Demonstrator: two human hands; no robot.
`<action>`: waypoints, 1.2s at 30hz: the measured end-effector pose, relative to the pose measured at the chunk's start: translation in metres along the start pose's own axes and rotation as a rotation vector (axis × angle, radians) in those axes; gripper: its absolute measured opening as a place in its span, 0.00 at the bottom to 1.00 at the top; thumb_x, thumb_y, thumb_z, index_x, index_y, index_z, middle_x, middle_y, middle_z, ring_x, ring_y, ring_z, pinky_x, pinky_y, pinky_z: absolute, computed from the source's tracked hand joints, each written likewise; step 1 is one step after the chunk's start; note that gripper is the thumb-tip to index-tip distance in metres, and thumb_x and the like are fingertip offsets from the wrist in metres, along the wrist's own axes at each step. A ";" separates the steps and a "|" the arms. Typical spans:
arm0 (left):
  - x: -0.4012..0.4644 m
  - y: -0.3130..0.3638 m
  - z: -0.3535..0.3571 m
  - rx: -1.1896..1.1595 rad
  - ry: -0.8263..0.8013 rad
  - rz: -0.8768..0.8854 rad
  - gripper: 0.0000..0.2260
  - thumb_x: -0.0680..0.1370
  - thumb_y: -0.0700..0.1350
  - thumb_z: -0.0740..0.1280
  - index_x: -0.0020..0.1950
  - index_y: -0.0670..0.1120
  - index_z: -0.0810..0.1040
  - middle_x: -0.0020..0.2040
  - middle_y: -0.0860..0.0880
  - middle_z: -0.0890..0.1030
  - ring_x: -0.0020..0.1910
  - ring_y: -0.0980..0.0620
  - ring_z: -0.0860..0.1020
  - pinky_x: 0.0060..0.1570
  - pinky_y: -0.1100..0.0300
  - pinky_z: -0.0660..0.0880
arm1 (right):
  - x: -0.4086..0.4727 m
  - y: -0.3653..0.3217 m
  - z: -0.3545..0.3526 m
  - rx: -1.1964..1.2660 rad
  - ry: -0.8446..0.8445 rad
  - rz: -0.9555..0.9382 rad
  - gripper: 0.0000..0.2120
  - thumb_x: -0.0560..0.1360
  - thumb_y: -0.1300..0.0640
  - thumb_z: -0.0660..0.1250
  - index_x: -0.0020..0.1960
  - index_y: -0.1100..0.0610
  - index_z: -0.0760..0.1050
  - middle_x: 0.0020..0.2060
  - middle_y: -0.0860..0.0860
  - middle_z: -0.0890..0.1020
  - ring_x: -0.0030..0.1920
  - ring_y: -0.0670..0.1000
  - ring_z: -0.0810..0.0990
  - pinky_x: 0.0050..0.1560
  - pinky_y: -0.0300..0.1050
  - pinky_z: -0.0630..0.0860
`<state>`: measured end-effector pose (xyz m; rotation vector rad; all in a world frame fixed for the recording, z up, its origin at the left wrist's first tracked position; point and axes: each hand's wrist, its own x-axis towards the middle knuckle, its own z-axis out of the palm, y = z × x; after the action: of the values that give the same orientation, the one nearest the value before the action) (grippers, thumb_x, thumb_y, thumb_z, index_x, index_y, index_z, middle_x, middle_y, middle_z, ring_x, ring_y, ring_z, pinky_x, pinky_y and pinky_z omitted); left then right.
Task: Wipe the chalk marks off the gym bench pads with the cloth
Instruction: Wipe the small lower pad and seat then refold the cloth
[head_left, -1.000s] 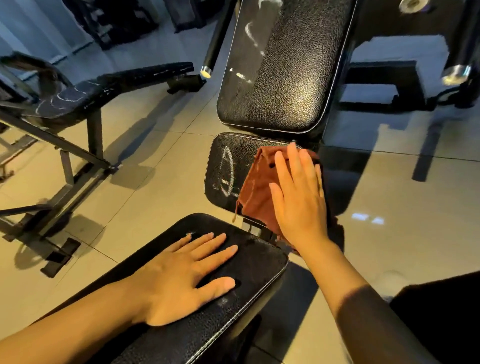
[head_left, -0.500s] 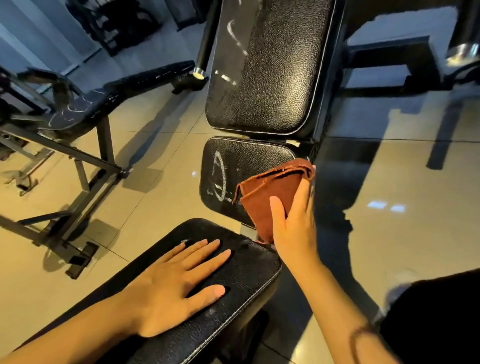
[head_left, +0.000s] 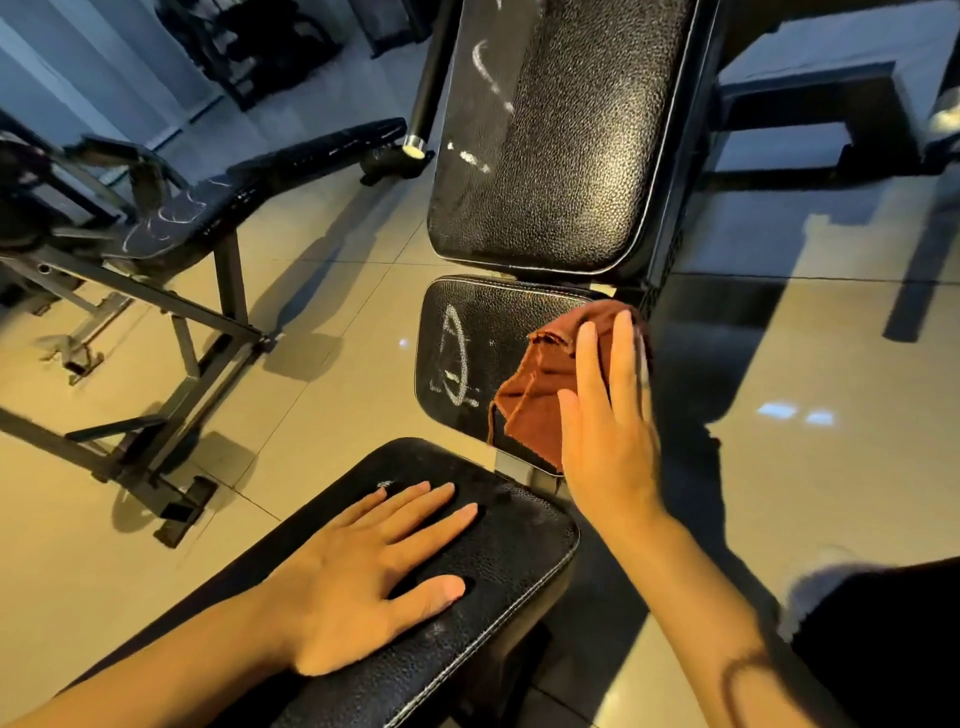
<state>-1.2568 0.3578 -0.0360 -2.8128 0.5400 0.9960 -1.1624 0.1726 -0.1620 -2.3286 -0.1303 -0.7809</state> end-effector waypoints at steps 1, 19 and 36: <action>0.000 0.000 0.000 0.003 -0.001 0.003 0.30 0.67 0.75 0.30 0.69 0.74 0.33 0.73 0.68 0.31 0.68 0.71 0.27 0.67 0.68 0.27 | 0.012 0.001 -0.002 -0.038 -0.012 -0.075 0.26 0.80 0.52 0.52 0.76 0.60 0.58 0.75 0.60 0.61 0.74 0.61 0.56 0.72 0.56 0.56; 0.001 -0.001 0.000 -0.030 -0.001 -0.008 0.31 0.66 0.74 0.31 0.70 0.74 0.35 0.74 0.67 0.32 0.68 0.71 0.27 0.67 0.68 0.27 | 0.050 0.000 -0.016 -0.203 -0.136 -0.410 0.25 0.80 0.51 0.55 0.72 0.63 0.69 0.71 0.58 0.71 0.73 0.58 0.66 0.75 0.54 0.55; 0.001 -0.003 0.004 -0.032 0.018 -0.018 0.34 0.68 0.73 0.34 0.74 0.69 0.39 0.77 0.62 0.37 0.74 0.64 0.33 0.71 0.62 0.31 | 0.061 -0.014 -0.012 -0.467 -0.350 -0.520 0.31 0.77 0.48 0.64 0.75 0.61 0.63 0.74 0.57 0.65 0.74 0.57 0.64 0.75 0.52 0.54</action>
<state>-1.2573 0.3615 -0.0400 -2.8525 0.5035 0.9856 -1.1225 0.1691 -0.1124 -2.9110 -0.8089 -0.6838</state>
